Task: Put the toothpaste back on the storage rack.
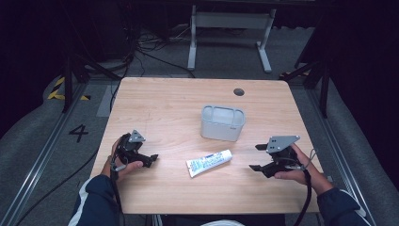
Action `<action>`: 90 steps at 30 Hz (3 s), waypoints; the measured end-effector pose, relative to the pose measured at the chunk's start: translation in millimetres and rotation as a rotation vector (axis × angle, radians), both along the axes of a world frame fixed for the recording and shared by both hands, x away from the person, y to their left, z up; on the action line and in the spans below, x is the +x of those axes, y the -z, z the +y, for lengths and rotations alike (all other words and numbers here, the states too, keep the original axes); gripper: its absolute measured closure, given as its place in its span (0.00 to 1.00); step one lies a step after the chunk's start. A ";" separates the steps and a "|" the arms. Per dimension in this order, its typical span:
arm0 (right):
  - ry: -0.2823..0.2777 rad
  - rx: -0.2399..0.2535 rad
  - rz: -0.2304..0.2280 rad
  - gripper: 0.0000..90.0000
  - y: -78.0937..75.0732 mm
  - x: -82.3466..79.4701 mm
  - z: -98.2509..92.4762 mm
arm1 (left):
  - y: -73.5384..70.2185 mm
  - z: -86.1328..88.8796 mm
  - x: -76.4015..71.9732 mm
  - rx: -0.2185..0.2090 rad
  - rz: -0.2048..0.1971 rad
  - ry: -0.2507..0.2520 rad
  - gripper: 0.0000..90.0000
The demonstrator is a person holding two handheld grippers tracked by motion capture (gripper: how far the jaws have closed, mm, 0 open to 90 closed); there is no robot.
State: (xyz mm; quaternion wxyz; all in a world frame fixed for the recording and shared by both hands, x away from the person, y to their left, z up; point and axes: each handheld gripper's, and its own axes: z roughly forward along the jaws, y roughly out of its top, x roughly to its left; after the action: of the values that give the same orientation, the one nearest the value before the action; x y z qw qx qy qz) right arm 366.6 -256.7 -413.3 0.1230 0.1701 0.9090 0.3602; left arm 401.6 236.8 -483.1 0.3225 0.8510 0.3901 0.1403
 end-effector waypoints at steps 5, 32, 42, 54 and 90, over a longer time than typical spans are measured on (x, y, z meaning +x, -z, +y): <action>-0.032 -0.015 -0.006 0.27 -0.8 2.3 12.4 | 0.0 0.1 0.0 0.001 -0.001 0.001 0.00; -0.176 -0.067 -0.034 0.35 -1.6 9.5 78.0 | 0.1 0.0 0.1 -0.001 -0.001 0.001 0.00; -0.242 -0.111 -0.007 0.35 1.3 15.9 101.0 | 0.0 0.0 0.0 0.000 0.000 0.000 0.00; -0.307 -0.198 0.000 0.33 13.9 19.0 134.8 | 0.1 0.0 0.0 -0.001 0.000 0.000 0.00; -0.445 -0.450 0.077 0.39 33.4 38.3 196.9 | 0.0 0.0 0.0 -0.001 0.000 0.000 0.00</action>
State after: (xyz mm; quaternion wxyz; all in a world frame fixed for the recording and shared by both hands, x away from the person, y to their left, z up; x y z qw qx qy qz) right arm 404.9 -59.7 -446.7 0.0414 -0.0507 0.9847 0.1617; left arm 401.6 236.9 -483.2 0.3227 0.8510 0.3900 0.1400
